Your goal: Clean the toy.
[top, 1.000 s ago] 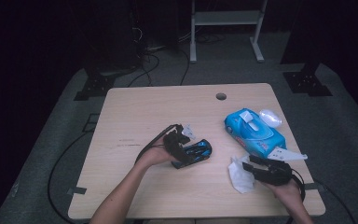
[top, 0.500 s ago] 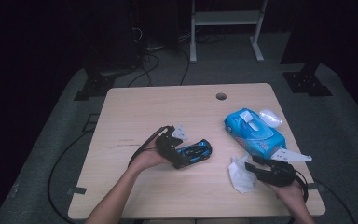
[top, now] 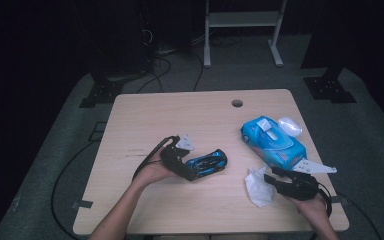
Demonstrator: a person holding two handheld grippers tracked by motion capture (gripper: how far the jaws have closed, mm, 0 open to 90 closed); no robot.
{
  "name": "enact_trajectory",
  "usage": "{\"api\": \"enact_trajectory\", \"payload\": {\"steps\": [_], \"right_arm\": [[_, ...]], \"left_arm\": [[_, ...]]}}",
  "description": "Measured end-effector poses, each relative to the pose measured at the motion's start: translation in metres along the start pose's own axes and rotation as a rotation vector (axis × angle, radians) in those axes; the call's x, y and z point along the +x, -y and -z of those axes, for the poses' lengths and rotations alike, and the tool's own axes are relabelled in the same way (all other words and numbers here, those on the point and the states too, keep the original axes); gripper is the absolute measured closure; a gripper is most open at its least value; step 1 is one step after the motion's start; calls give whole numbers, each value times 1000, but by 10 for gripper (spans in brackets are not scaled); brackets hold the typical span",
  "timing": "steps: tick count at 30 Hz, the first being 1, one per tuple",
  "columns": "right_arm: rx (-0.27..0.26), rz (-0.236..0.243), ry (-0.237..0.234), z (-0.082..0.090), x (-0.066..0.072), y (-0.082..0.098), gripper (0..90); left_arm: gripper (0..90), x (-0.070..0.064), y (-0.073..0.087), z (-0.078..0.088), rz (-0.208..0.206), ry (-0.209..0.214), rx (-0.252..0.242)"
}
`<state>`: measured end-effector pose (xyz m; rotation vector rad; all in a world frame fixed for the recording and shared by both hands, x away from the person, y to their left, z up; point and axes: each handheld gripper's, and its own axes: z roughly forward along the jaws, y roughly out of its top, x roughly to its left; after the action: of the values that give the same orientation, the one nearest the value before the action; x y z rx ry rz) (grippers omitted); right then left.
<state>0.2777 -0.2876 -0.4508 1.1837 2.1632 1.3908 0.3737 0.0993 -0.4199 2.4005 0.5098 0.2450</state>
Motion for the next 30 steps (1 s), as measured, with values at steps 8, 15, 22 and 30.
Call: {"api": "enact_trajectory", "payload": {"steps": [8, 15, 22, 30], "right_arm": [[3, -2, -1, 0, 0, 1, 494], [2, -8, 0, 0, -1, 2, 484], [5, -9, -2, 0, 0, 2, 482], [7, -7, -4, -1, 0, 2, 480]], "left_arm": [[145, -1, 14, 4, 11, -4, -5], [134, -2, 25, 10, 27, -18, -18], [127, -3, 35, 17, 41, -34, -37], [121, -4, 46, 22, 55, -42, -43]]}}
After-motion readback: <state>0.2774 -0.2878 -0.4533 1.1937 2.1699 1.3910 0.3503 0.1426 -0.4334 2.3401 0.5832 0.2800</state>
